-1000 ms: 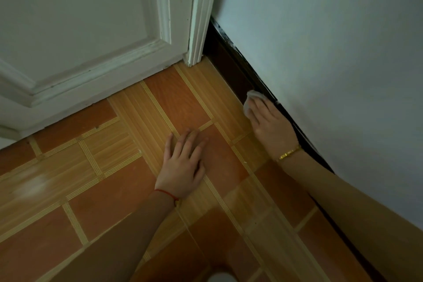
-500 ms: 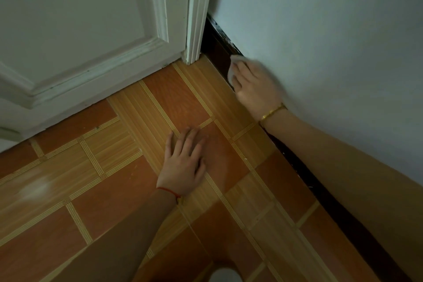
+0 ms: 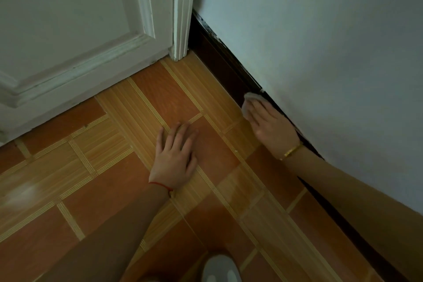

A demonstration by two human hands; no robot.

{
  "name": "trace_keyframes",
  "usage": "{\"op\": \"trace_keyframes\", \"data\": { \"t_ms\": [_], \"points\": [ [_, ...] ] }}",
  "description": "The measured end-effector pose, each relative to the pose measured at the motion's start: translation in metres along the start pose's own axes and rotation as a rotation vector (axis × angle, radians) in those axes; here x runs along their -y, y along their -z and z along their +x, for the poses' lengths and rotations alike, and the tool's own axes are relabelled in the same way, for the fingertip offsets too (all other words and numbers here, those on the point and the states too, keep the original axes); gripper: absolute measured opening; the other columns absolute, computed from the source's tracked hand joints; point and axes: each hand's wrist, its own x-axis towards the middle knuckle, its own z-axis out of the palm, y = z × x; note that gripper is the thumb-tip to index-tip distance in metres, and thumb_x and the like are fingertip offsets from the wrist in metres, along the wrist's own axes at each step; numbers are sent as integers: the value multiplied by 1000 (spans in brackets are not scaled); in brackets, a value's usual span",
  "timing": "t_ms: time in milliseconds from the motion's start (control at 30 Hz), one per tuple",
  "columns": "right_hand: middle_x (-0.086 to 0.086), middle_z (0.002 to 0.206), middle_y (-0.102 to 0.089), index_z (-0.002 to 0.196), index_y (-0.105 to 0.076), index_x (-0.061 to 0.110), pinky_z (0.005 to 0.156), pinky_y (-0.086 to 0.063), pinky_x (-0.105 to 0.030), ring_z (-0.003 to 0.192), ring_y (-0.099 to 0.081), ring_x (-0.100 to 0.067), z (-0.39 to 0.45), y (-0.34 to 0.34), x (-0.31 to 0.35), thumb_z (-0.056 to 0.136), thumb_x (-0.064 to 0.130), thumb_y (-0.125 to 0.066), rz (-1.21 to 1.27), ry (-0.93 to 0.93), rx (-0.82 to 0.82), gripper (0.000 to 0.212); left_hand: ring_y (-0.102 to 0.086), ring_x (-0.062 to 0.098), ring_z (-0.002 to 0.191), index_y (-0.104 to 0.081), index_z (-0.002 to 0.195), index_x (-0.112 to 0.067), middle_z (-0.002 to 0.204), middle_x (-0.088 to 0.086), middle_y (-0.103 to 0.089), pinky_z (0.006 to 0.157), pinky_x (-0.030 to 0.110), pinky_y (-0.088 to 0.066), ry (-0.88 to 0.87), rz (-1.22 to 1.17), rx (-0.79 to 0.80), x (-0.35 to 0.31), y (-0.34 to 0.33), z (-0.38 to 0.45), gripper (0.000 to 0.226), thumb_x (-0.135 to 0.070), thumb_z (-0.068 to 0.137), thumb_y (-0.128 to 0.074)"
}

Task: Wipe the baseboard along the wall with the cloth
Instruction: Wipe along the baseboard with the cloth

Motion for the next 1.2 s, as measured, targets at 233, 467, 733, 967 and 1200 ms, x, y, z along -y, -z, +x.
{"op": "trace_keyframes", "data": {
  "t_ms": [233, 467, 733, 967, 1200],
  "points": [
    [-27, 128, -55, 117, -61, -10, 116, -17, -44, 128, -39, -40, -79, -7, 10, 99, 3, -31, -11, -29, -71, 38, -25, 31, 150, -43, 150, -16, 156, 12, -39, 121, 62, -12, -1, 16, -4, -1, -1, -1, 57, -38, 97, -39],
    [-12, 121, -66, 115, -67, 1, 94, -49, -35, 113, -62, -26, -22, -14, 16, 88, 20, -39, 408, -193, -39, 44, -25, 31, 149, -41, 151, -16, 155, 12, -40, 122, 61, -9, 3, 5, -34, -1, -3, 0, 58, -36, 96, -43],
    [-21, 130, -57, 108, -69, -1, 112, -33, -40, 129, -46, -33, 29, 5, 3, 91, 1, -24, 112, 11, -106, 48, -25, 31, 149, -42, 150, -16, 155, 12, -39, 122, 60, -8, -10, 4, -57, 0, -5, -1, 57, -35, 97, -45],
    [-26, 128, -56, 115, -64, -7, 109, -33, -46, 130, -39, -39, -52, -8, 6, 94, 5, -47, 67, 17, -14, 29, -26, 32, 149, -43, 150, -16, 155, 12, -40, 122, 60, -10, -7, 26, -52, -1, -4, -1, 56, -34, 97, -44],
    [-15, 136, -39, 131, -47, 4, 119, -11, -34, 132, -34, -25, -127, -37, 20, 105, 15, -25, 67, -60, 24, 35, -29, 35, 147, -43, 148, -12, 154, 15, -41, 121, 62, -12, 32, 81, -17, -11, -3, -3, 56, -34, 98, -32]
  ]
}}
